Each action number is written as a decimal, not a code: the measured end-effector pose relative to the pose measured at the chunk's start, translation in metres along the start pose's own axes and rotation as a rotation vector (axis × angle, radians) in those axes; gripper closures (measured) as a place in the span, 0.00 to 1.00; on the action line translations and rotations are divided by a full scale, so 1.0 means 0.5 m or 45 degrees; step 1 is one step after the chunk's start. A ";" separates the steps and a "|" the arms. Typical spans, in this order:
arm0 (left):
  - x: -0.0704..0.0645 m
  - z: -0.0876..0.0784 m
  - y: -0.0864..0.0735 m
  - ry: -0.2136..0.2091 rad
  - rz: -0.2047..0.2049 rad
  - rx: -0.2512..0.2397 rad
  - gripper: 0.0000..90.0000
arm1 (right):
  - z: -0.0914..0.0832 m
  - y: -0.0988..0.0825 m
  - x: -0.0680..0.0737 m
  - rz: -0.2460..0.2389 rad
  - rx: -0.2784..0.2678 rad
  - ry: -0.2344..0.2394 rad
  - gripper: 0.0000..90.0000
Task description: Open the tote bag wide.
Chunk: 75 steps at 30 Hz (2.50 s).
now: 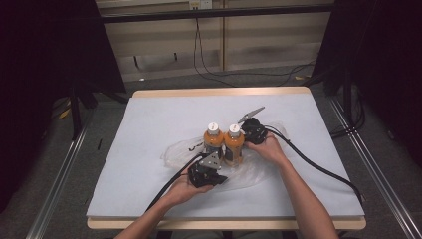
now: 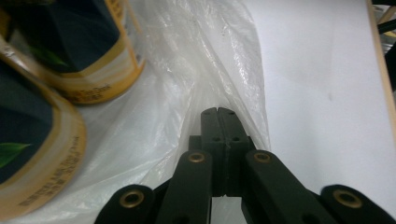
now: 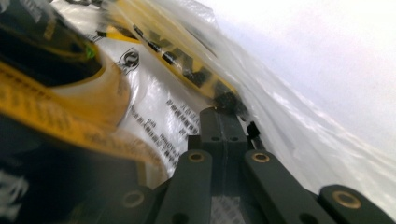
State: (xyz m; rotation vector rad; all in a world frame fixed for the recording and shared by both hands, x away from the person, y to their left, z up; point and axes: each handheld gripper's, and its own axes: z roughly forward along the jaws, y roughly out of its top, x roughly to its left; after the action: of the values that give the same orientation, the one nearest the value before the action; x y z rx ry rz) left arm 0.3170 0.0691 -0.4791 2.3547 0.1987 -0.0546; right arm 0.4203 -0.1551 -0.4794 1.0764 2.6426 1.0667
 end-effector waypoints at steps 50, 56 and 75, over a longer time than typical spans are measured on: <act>-0.070 0.011 0.010 -0.198 0.117 0.045 1.00 | 0.043 0.068 -0.037 0.090 0.030 -0.157 1.00; -0.070 0.011 0.009 -0.212 0.100 0.040 1.00 | 0.045 0.071 -0.039 0.099 0.024 -0.179 1.00; -0.025 -0.101 0.022 -0.089 -0.023 -0.238 1.00 | -0.047 0.064 0.000 0.054 -0.136 -0.115 1.00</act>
State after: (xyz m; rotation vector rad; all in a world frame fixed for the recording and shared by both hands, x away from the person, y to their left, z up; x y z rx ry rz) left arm 0.3053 0.0953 -0.4339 2.1612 0.1829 -0.1219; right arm 0.4309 -0.1523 -0.4410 1.1354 2.4739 1.1247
